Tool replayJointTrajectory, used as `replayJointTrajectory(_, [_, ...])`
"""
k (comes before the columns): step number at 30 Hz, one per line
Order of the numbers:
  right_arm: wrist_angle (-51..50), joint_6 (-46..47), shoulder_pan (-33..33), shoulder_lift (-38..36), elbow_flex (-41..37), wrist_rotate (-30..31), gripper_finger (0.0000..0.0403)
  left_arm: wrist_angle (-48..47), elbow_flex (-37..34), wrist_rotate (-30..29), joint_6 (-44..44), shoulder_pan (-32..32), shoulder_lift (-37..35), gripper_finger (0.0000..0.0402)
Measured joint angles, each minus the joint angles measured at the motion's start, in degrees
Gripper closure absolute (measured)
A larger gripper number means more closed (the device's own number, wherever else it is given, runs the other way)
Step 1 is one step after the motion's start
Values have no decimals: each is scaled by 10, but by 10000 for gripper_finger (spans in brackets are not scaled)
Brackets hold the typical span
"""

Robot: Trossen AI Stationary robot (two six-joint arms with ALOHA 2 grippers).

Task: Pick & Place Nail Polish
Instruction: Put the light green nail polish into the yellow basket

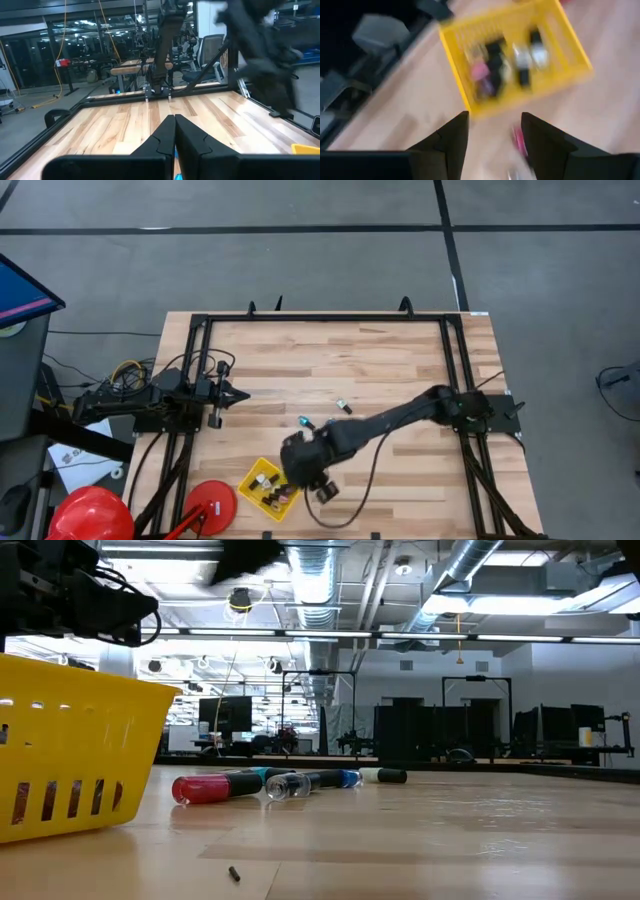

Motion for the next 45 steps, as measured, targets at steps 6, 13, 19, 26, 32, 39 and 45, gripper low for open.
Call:
replayJointTrajectory(6, [-228,93,-48,-103,-48,100,233,0,0,0,0,0,0,401])
replayJointTrajectory(13, [-183,234,-122,-276,-278,174,240,0,0,0,0,0,0,401])
replayJointTrajectory(19, [1,303,-172,-380,-526,175,186,-1,0,0,0,0,0,401])
replayJointTrajectory(26, [196,368,-208,-374,-646,174,130,-2,0,0,0,0,0,401])
replayJointTrajectory(32, [254,396,-208,-313,-624,173,128,-11,0,0,0,0,0,401])
replayJointTrajectory(39, [243,398,-208,-234,-566,173,128,-19,0,-1,0,29,0,401])
replayJointTrajectory(45, [181,398,-207,-192,-527,173,128,-21,0,-2,0,33,0,401])
